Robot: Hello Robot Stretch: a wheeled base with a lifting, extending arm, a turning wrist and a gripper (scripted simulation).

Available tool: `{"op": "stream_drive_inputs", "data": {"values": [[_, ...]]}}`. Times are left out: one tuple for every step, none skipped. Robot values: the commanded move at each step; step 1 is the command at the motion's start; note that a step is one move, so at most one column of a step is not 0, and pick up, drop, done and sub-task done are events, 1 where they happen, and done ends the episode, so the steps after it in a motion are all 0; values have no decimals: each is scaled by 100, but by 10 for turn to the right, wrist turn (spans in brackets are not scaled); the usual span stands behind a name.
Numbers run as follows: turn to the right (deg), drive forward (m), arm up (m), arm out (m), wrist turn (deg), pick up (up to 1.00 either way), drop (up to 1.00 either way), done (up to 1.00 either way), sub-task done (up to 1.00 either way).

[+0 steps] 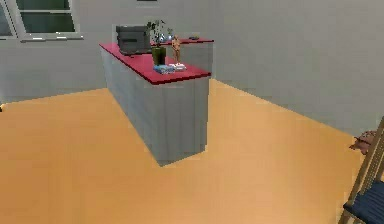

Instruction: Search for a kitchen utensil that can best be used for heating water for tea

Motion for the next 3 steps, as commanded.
{"op": "stream_drive_inputs", "data": {"values": [[0,55,0,0,0,0,0,0,0],[180,0,0,0,0,0,0,0,0],[0,100,0,0,0,0,0,0,0]]}}
